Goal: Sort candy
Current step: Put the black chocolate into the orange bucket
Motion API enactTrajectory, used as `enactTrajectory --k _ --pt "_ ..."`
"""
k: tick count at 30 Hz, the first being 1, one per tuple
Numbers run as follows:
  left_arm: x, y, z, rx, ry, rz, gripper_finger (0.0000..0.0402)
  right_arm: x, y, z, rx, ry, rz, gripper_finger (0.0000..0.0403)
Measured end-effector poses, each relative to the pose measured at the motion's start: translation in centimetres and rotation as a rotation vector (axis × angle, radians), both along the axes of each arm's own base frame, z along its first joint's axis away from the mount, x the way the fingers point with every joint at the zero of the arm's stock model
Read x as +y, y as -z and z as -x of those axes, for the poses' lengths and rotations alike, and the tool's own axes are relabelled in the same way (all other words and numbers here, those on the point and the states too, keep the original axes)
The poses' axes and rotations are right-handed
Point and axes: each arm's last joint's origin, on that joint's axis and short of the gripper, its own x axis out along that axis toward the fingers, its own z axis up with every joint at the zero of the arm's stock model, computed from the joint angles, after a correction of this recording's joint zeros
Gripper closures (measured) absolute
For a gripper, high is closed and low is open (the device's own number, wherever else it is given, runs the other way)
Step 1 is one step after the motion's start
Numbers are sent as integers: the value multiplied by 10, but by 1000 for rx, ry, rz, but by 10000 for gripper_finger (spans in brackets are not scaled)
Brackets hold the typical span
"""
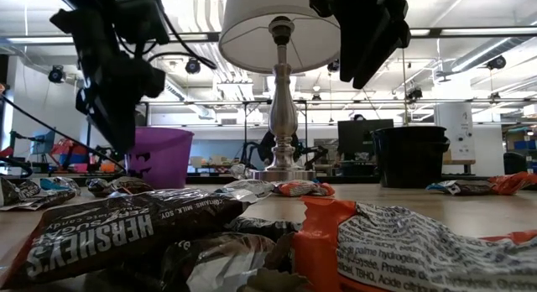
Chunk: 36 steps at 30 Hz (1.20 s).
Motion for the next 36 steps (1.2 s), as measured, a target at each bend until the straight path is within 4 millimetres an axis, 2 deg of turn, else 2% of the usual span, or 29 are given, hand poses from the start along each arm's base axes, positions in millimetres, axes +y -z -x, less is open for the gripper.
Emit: enactTrajectory --k 11,24,28,36 --pt "2 28 -20 108 6 9 245 0 0 0 -5 23 -8 188" --pt "3 49 -30 187 39 11 253 0 0 0 -4 23 -9 188" --pt "4 44 -36 160 83 4 286 0 0 0 -4 24 -8 188" --pt "4 33 -45 113 173 19 394 0 0 0 -4 24 -8 188"
